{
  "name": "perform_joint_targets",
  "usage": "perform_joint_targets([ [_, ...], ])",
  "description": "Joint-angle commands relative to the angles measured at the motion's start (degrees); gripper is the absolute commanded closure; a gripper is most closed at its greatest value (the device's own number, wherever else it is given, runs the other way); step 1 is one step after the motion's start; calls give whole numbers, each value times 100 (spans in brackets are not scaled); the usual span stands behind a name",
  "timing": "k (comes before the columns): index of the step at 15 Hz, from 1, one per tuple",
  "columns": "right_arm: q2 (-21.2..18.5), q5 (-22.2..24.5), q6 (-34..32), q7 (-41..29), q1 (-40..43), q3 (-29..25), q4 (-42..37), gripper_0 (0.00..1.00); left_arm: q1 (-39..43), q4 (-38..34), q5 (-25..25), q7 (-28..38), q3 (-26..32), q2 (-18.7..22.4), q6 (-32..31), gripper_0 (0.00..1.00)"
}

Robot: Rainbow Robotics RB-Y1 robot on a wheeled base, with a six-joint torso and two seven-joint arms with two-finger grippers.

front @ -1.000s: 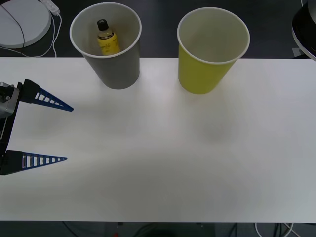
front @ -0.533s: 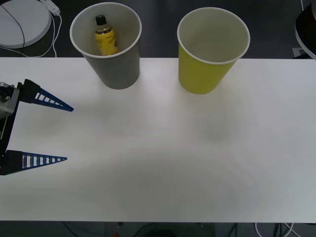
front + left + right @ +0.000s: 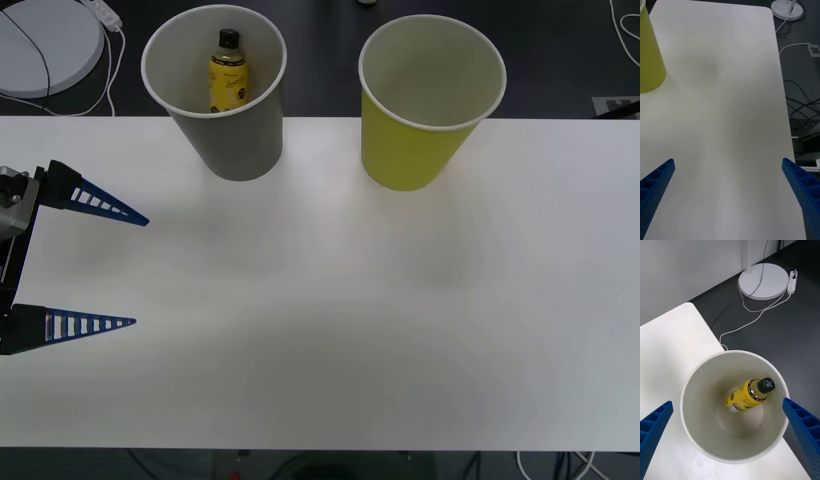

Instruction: Put the can into the green bin and the plastic bottle into the gray bin

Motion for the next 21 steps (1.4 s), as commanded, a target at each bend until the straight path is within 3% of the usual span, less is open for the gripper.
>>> perform_joint_targets([
  [1, -338, -119, -3, 159, 194, -79, -451, 0, 0, 0, 0, 0, 0, 0, 0, 0],
  [9, -1560, -585, -3, 616, 968, -396, -1822, 0, 0, 0, 0, 0, 0, 0, 0, 0],
  [15, -2404, -585, -3, 967, 1926, -1090, -2886, 0, 0, 0, 0, 0, 0, 0, 0, 0],
  [21, -3045, -936, 58, 2382, 3437, -2109, -3685, 0, 0, 0, 0, 0, 0, 0, 0, 0],
])
